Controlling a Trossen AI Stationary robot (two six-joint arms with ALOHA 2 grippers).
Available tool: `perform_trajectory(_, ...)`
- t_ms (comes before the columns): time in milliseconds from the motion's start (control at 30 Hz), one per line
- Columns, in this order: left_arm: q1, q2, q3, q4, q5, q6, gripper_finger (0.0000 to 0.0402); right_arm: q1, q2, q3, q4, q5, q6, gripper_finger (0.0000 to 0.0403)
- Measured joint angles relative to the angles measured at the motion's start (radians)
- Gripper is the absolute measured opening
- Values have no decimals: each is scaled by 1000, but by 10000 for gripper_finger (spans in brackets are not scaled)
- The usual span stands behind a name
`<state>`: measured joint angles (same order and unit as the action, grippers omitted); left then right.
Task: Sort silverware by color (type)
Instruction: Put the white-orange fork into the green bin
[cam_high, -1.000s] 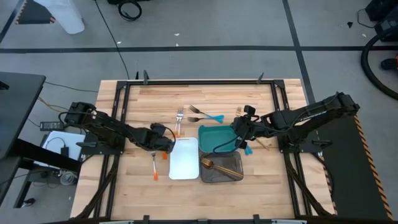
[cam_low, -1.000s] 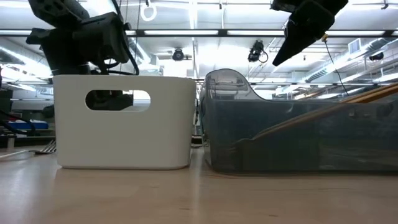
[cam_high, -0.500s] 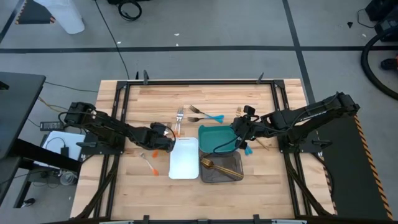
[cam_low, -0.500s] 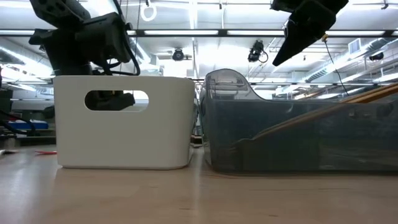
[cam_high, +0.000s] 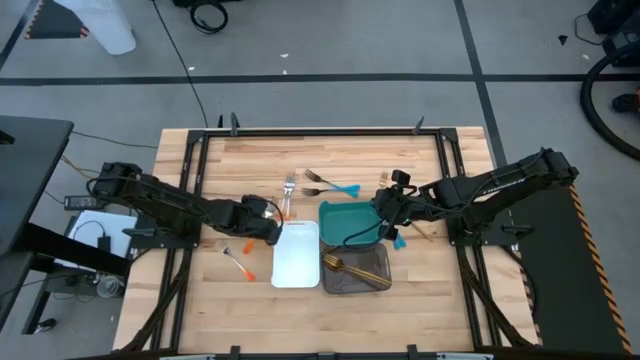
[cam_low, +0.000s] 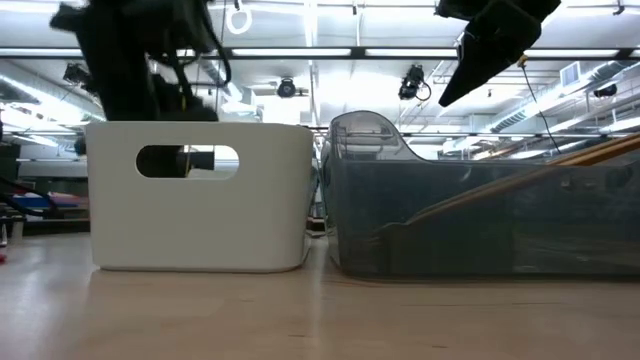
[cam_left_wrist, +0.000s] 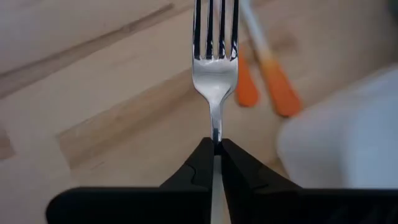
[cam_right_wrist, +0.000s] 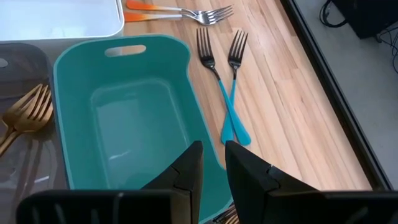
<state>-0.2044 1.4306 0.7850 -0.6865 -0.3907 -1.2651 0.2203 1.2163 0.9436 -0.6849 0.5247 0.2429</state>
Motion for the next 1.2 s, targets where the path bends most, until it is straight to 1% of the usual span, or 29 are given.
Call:
perform_trajectory(100,-19,-15,68,-177,-11,-25,24,0,0,0,4,1,0,79)
perform_trajectory(167,-33,-16,126,-284,-43,-41,25,0,0,0,7,2,0,79)
perform_trajectory(267,-59,-19,215,-336,-110,-10,25,0,0,0,5,2,15,79)
perform_trajectory(367,-76,-19,301,-315,-193,113,25,0,0,-21,22,2,26,79)
perform_trajectory(467,-65,-10,351,-220,-238,317,26,0,0,-56,49,-2,36,79)
perform_trajectory(567,-40,-10,358,-33,-243,556,26,1,-3,-76,41,-2,65,79)
perform_trajectory(667,-6,1,358,164,-243,765,26,11,-32,-78,7,-1,101,79)
perform_trajectory(767,27,32,358,361,-231,951,26,31,-87,-78,-41,13,151,79)
perform_trajectory(833,47,64,359,471,-187,1045,26,47,-129,-77,-80,31,197,79)
perform_trajectory(900,71,106,359,572,-123,1095,26,66,-169,-77,-118,52,241,79)
perform_trajectory(967,100,150,360,634,-52,1091,26,82,-200,-77,-146,61,280,79)
perform_trajectory(1067,147,224,397,642,38,1044,24,105,-227,-77,-160,62,312,79)
perform_trajectory(1200,179,336,484,633,99,1045,23,130,-232,-76,-160,63,316,79)
